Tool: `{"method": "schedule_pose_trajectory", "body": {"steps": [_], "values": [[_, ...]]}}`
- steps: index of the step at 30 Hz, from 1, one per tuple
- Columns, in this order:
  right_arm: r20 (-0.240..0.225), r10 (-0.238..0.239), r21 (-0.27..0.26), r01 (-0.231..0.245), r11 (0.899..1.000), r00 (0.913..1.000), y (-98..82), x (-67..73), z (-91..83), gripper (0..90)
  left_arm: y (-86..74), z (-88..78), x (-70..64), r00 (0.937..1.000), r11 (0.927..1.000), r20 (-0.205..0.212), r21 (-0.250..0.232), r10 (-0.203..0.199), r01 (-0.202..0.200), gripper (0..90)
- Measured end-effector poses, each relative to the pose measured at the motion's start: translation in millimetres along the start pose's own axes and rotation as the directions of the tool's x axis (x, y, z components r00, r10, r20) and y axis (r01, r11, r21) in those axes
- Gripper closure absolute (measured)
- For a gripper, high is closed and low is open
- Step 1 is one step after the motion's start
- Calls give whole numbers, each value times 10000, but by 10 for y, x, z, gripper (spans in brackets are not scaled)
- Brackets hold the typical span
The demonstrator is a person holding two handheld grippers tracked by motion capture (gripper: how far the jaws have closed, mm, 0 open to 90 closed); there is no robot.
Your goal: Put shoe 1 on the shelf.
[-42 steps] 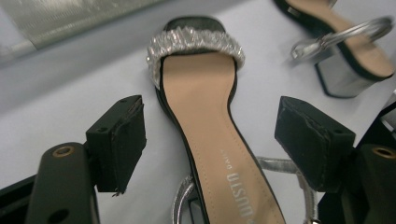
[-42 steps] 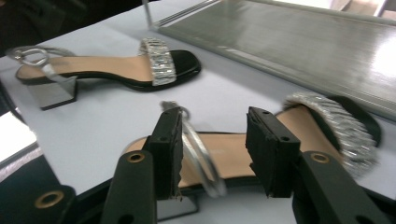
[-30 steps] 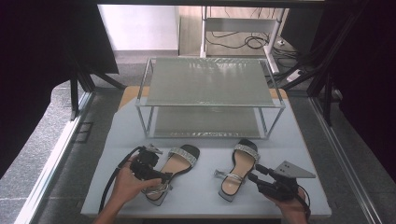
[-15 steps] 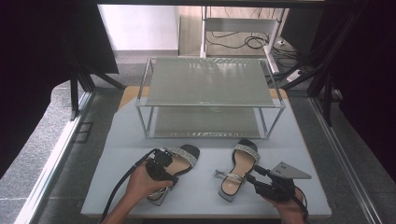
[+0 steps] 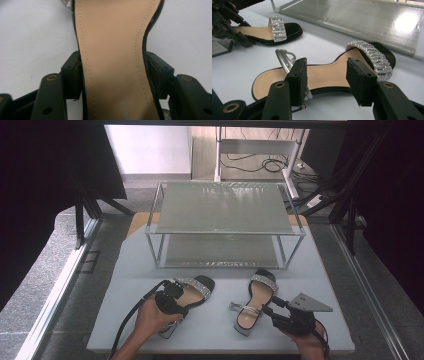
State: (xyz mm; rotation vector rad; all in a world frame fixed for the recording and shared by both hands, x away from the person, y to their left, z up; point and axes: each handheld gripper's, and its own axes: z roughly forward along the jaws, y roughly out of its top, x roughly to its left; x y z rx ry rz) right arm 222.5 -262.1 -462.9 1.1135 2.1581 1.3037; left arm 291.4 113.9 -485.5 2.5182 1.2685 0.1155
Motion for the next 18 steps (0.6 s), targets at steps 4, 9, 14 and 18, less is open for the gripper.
{"method": "schedule_pose_trajectory", "body": {"steps": [4,9,14,18], "values": [[48,35,12,-35,10000,10000,-2,-17,-3,508,36,-49,65,9996,9999,262,49,115,-116,419],[118,108,-77,-107,9999,9999,-3,-37,-15,509,137,-203,129,9963,9988,717,-8,479,-480,422],[162,154,-119,-152,9998,9997,-4,-49,-37,510,217,-424,137,9904,9971,1166,-277,736,-709,422],[173,132,-154,-130,9998,9998,-4,-51,-43,511,278,-596,133,9843,9950,1518,-580,897,-818,422]]}}
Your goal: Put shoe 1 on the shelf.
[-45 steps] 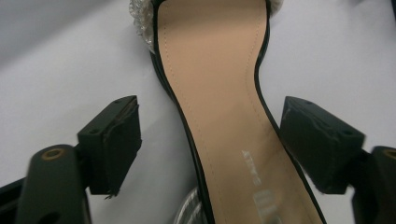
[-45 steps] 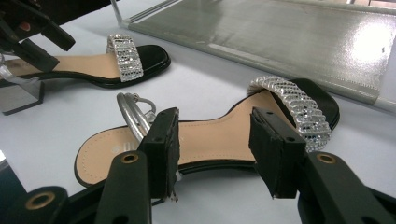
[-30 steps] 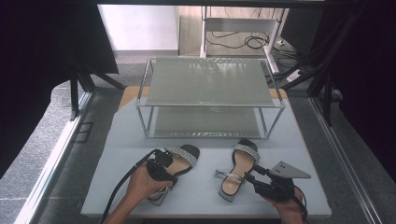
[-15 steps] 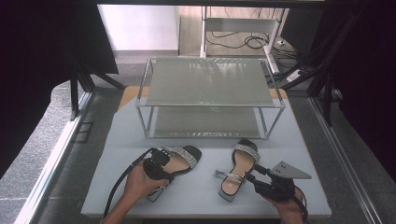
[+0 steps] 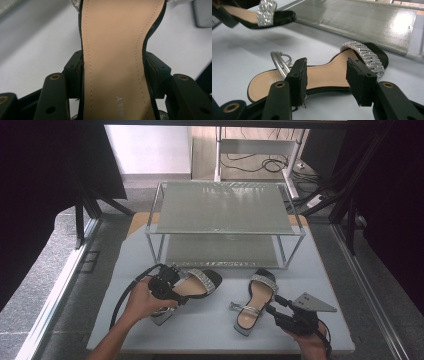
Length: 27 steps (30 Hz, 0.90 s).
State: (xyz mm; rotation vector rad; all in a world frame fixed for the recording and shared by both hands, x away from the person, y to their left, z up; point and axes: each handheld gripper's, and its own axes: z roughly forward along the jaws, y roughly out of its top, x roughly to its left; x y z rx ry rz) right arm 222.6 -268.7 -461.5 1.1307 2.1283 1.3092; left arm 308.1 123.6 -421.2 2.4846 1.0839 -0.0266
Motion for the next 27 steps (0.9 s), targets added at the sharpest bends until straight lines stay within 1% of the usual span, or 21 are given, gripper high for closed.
{"method": "schedule_pose_trajectory", "body": {"steps": [3,8,12,14,18,23,27], "values": [[-12,10,-1,-10,10000,10000,0,-1,3,511,74,-127,-12,9997,9998,215,-159,149,-145,423],[0,51,-44,-51,10000,10000,-2,-8,-5,511,182,-358,-25,9972,9974,637,-623,395,-356,423],[33,90,-72,-89,9999,10000,-1,-23,-20,512,237,-510,-41,9947,9949,867,-884,560,-483,422],[30,119,-100,-119,9999,9999,-2,-25,-21,512,260,-575,-50,9938,9936,963,-1034,559,-459,423],[28,81,-74,-81,9999,10000,-1,-22,-20,512,305,-697,-47,9918,9895,1076,-1339,691,-545,423],[-1,69,-36,-69,10000,10000,-1,-20,-15,512,385,-802,-48,9903,9874,1165,-1474,754,-578,423],[7,72,-44,-72,10000,10000,-3,-24,-15,512,485,-890,-42,9896,9854,1218,-1605,761,-560,423]]}}
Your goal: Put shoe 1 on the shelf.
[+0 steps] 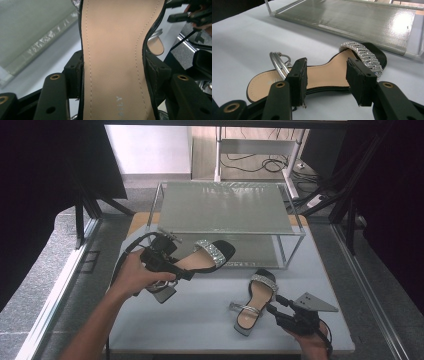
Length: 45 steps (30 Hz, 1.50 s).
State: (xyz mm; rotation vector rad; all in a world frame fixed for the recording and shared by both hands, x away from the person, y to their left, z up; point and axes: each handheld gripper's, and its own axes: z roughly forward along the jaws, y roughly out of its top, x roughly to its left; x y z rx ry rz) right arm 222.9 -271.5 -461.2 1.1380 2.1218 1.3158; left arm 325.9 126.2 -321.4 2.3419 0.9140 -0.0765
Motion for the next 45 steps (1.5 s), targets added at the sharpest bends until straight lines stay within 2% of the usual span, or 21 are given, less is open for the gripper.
{"method": "schedule_pose_trajectory", "body": {"steps": [5,9,14,23,38,39,45], "values": [[6,61,-16,-61,10000,10000,-3,-8,-2,512,159,-107,-13,9998,9998,81,-98,181,-180,423],[19,85,24,-85,10000,10000,-10,-17,-1,512,261,-193,-13,9997,9993,159,-351,165,-160,423],[-14,110,77,-110,9999,9999,-22,-24,13,512,376,-282,31,10000,9980,55,-627,69,-65,423],[3,171,22,-171,9999,9999,-13,-31,2,512,572,-392,245,9986,9941,-96,-953,-521,510,423],[21,111,29,-111,9999,9999,-15,-50,2,511,862,-418,488,9925,9856,-240,-1222,-1202,1165,423],[17,154,18,-154,9999,9999,-15,-48,2,511,897,-415,513,9926,9869,-302,-1149,-1175,1133,423],[26,151,29,-151,9999,9999,-20,-60,8,511,1070,-370,608,9853,9795,-485,-1271,-1638,1565,423]]}}
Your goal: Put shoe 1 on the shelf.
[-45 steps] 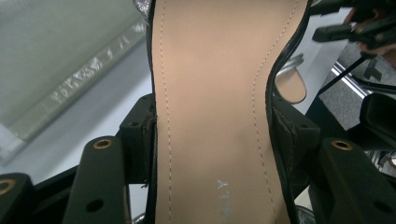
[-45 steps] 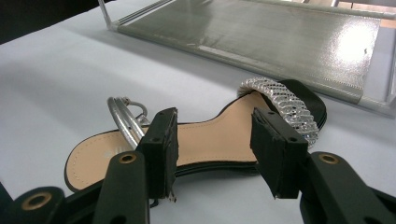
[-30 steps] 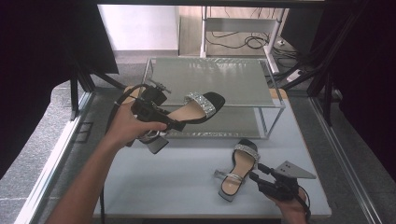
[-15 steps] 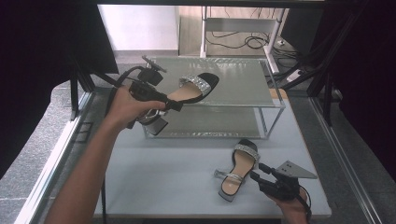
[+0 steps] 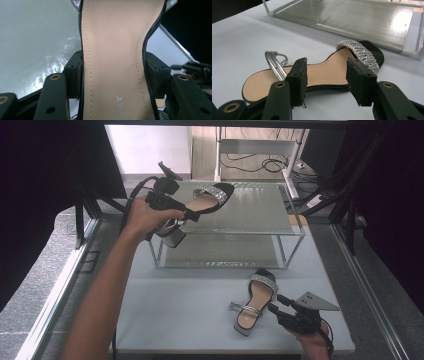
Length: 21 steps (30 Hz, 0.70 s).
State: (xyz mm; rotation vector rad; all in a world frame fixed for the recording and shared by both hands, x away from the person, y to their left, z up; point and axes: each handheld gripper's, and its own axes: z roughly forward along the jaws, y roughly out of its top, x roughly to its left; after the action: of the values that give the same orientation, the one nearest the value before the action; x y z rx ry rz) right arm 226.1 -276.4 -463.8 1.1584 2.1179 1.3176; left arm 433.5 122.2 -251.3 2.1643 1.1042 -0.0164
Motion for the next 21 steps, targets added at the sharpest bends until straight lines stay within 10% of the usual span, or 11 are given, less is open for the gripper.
{"method": "schedule_pose_trajectory", "body": {"steps": [21], "values": [[-175,65,-122,-67,9999,9998,24,-56,-25,510,519,481,132,9836,9892,-1062,-25,-1460,1466,422]]}}
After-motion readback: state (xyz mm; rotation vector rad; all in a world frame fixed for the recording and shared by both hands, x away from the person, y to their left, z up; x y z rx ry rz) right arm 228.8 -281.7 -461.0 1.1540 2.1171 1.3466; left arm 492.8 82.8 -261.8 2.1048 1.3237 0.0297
